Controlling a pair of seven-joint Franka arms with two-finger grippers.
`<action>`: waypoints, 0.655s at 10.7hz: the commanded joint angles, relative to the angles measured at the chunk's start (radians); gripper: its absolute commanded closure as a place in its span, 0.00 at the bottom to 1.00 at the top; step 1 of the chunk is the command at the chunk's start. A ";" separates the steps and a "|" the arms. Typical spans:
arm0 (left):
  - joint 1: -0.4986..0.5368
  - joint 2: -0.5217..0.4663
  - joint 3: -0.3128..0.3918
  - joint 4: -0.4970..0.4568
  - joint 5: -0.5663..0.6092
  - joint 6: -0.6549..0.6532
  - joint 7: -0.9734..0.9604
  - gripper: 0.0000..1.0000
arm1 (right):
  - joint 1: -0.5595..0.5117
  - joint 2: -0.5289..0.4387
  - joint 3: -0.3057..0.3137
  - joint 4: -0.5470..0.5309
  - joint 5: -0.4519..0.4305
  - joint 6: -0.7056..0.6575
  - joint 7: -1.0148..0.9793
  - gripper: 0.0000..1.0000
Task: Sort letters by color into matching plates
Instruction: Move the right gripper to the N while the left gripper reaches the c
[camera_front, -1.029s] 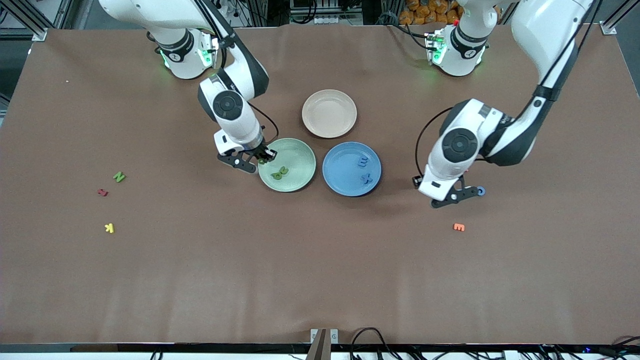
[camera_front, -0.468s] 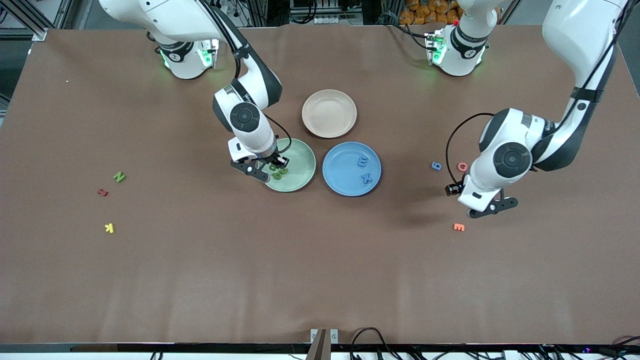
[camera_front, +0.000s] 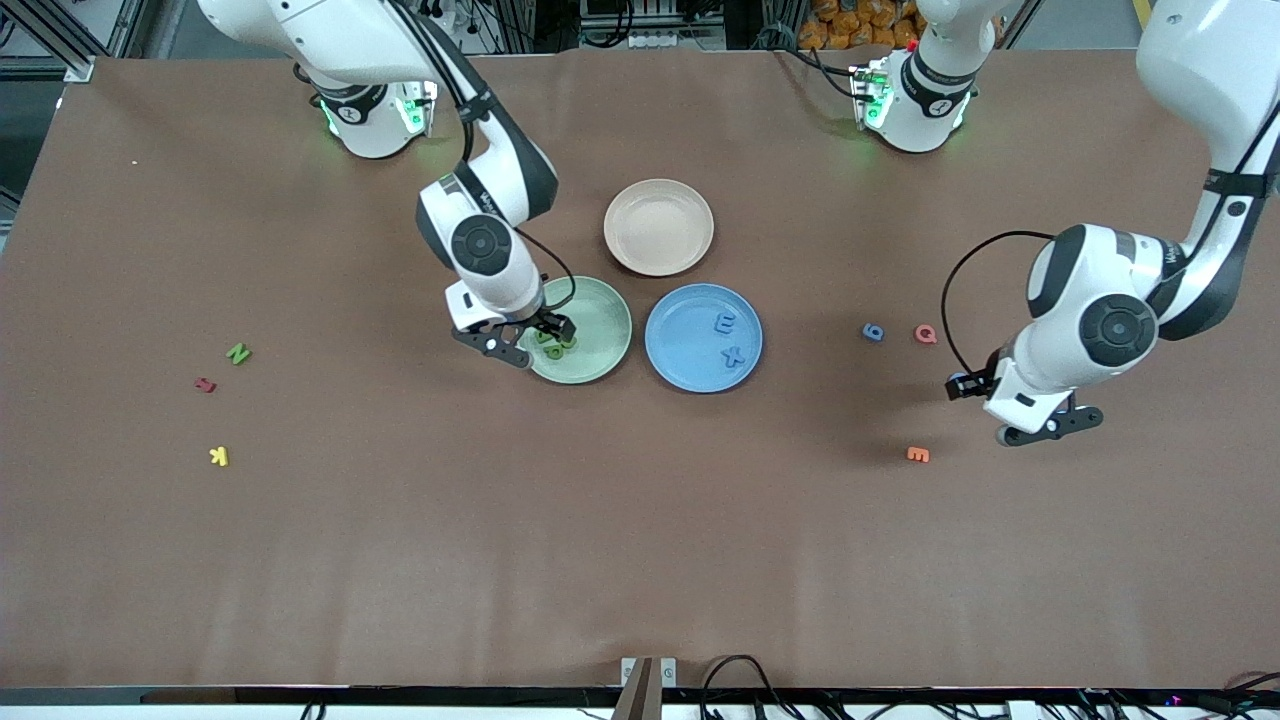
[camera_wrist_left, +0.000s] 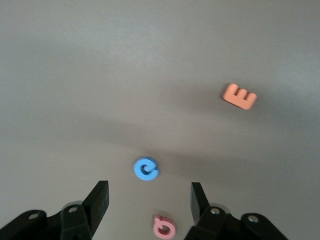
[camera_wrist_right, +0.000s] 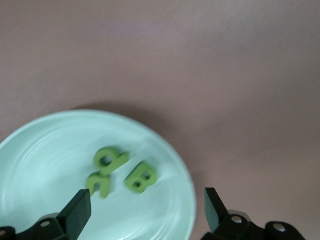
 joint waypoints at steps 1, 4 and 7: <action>0.041 0.010 -0.016 -0.016 0.012 0.053 0.025 0.26 | -0.125 -0.050 -0.018 -0.029 0.003 -0.054 -0.175 0.00; 0.045 0.015 0.005 -0.046 0.012 0.125 0.048 0.27 | -0.247 -0.077 -0.042 -0.054 -0.002 -0.064 -0.290 0.00; -0.045 0.001 0.131 -0.094 0.010 0.198 0.071 0.27 | -0.358 -0.093 -0.101 -0.062 -0.002 -0.063 -0.399 0.00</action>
